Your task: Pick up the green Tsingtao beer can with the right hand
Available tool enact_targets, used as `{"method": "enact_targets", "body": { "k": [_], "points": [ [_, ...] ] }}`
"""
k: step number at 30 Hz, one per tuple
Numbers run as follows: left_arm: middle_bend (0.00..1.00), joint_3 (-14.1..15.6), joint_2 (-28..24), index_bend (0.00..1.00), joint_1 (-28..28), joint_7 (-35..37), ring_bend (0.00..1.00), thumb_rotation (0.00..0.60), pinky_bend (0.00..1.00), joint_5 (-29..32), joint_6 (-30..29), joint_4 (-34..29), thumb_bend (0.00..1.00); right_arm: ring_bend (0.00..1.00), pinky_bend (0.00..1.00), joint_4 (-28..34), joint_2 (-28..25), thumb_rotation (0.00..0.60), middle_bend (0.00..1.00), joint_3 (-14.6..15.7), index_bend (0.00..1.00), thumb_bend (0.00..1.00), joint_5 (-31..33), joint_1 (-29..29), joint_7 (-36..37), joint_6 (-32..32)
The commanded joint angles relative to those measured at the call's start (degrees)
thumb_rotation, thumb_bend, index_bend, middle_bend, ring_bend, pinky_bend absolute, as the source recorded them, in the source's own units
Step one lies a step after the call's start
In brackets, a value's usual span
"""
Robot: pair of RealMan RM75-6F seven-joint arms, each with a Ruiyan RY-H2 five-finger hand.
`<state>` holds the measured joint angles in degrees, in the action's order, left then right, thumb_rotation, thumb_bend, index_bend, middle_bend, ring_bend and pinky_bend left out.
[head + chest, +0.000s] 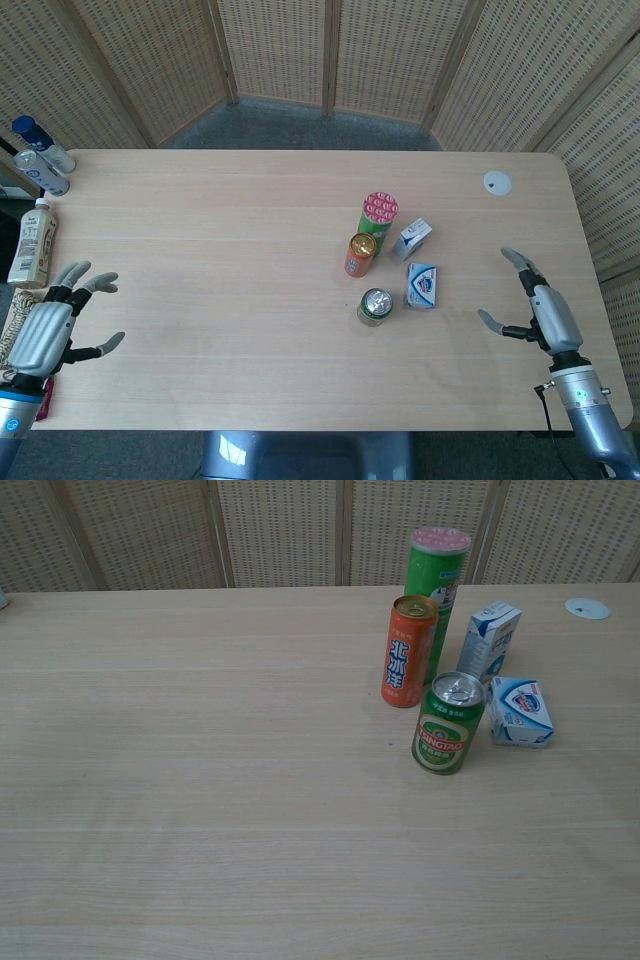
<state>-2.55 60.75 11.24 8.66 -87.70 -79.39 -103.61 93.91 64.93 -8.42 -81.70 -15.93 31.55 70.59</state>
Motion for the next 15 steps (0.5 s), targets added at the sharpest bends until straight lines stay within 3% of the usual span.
{"method": "enact_targets", "body": {
  "k": [1,7,15],
  "points": [
    [0.34,-0.24,0.28,0.19,0.41,0.17,0.08,0.568,0.0,0.26,0.46,0.28,0.27,0.0,0.0,-0.19,-0.25,0.406,0.03,0.47,0.0,0.26,-2.31,-1.44,13.13,-3.22],
    [0.34,-0.41,0.33,0.19,0.92,-0.08,0.08,0.571,0.0,0.13,0.78,0.3,0.27,0.0,0.0,-2.92,1.79,0.395,0.03,0.83,0.0,0.27,-3.43,-2.09,14.38,-2.75],
    [0.34,-0.16,-0.01,0.19,0.52,0.16,0.08,0.568,0.0,0.37,0.34,0.39,0.27,0.0,0.0,-4.98,4.98,0.395,0.02,1.19,0.0,0.27,-2.7,-2.76,7.61,-2.54]
  ]
}}
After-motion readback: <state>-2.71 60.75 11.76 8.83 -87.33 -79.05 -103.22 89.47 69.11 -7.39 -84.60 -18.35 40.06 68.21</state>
